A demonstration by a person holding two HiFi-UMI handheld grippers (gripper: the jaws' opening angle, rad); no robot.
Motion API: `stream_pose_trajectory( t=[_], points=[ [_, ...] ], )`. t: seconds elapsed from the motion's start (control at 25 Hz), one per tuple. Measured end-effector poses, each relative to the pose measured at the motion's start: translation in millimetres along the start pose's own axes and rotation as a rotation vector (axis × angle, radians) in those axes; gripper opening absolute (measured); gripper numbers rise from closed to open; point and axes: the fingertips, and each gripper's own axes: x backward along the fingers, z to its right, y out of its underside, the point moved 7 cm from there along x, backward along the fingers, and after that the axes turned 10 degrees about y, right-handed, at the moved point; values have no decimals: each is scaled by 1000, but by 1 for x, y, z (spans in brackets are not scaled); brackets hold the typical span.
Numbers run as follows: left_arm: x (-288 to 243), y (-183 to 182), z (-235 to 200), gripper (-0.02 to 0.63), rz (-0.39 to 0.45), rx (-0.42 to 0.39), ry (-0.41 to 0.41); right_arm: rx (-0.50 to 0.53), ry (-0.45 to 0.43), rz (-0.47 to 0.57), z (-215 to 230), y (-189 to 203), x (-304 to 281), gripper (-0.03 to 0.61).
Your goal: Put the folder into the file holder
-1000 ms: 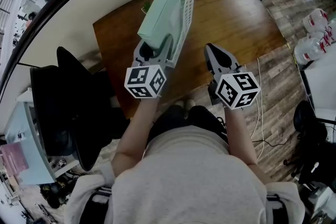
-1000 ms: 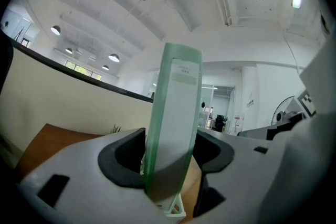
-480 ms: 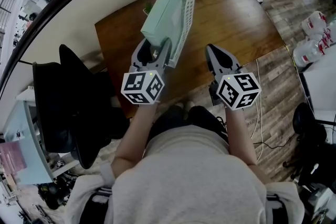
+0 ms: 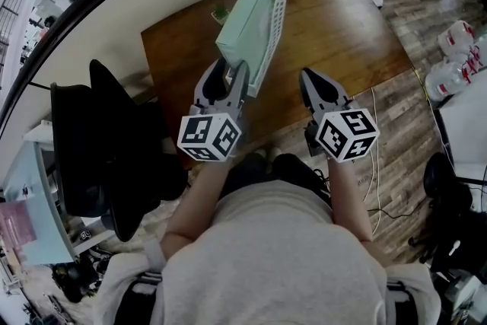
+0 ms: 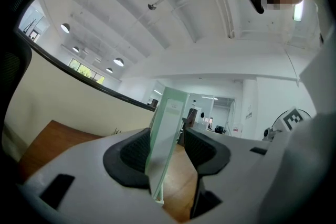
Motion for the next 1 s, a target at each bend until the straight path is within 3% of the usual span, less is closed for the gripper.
stream_pose_trajectory(
  t=[0.6, 1.0],
  points=[
    [10, 23, 21, 181, -62, 19, 66, -6, 14, -36, 2, 15, 9, 11],
    [-4, 39, 36, 72, -141, 11, 184, -3, 6, -43, 1, 20, 15, 11]
  ],
)
